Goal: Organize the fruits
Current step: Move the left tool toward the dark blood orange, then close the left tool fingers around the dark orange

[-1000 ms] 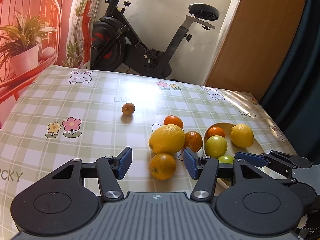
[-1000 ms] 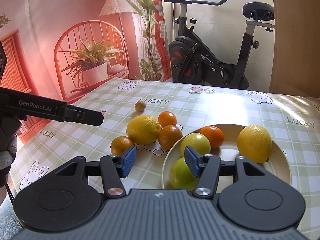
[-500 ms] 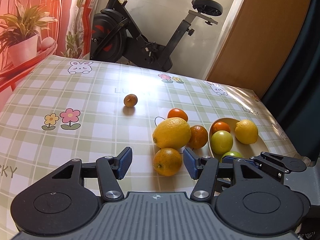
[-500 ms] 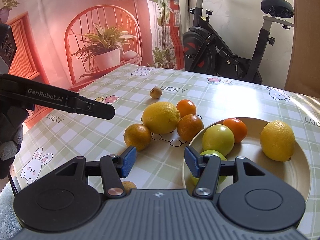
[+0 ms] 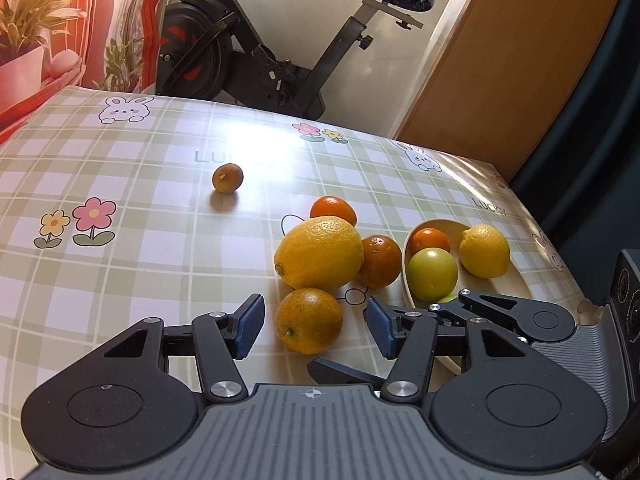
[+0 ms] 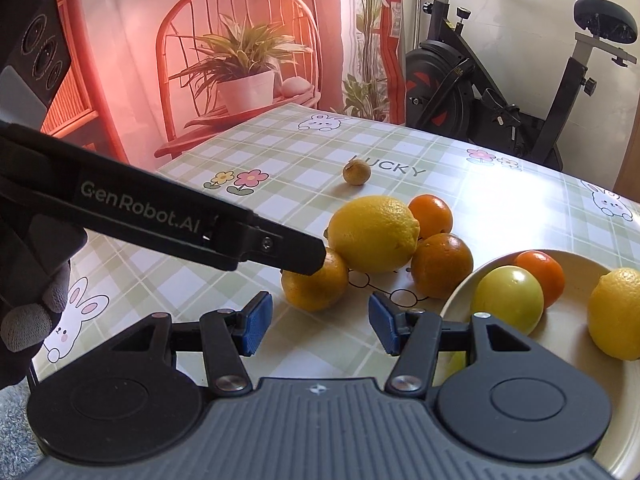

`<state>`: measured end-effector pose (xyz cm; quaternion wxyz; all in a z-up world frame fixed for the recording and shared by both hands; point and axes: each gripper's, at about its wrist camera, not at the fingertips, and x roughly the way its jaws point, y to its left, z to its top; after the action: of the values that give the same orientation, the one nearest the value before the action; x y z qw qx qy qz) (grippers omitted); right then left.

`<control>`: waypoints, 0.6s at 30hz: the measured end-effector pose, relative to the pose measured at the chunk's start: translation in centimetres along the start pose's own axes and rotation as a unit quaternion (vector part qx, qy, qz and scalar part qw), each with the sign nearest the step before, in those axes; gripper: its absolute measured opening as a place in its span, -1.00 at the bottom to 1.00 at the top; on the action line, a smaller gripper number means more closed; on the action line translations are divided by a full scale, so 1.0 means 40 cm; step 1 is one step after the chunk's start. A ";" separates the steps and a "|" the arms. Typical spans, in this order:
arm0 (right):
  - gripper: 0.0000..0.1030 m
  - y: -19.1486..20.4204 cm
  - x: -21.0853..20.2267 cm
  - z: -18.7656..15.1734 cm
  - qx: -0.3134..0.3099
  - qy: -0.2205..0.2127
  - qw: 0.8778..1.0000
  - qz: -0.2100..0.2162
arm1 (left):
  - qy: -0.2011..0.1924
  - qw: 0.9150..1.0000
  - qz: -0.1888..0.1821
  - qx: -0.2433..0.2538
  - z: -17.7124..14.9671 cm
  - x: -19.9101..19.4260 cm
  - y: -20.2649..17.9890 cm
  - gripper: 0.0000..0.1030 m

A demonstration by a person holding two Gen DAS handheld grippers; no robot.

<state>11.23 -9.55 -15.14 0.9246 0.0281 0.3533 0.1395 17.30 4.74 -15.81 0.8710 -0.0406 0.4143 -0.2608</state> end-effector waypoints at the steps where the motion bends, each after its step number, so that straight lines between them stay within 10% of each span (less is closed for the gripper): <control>1: 0.09 0.001 0.006 0.002 -0.003 0.002 1.000 0.000 | 0.002 1.000 0.000 -0.001 0.000 0.006 0.002 0.15; 18: 0.04 0.004 0.071 0.019 -0.007 0.024 1.000 0.006 | 0.008 1.000 -0.008 -0.014 -0.013 0.042 0.019 0.10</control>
<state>13.70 -8.57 -16.38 0.9151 0.0203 0.3743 0.1483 18.11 4.66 -17.54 0.8649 -0.0543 0.4247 -0.2622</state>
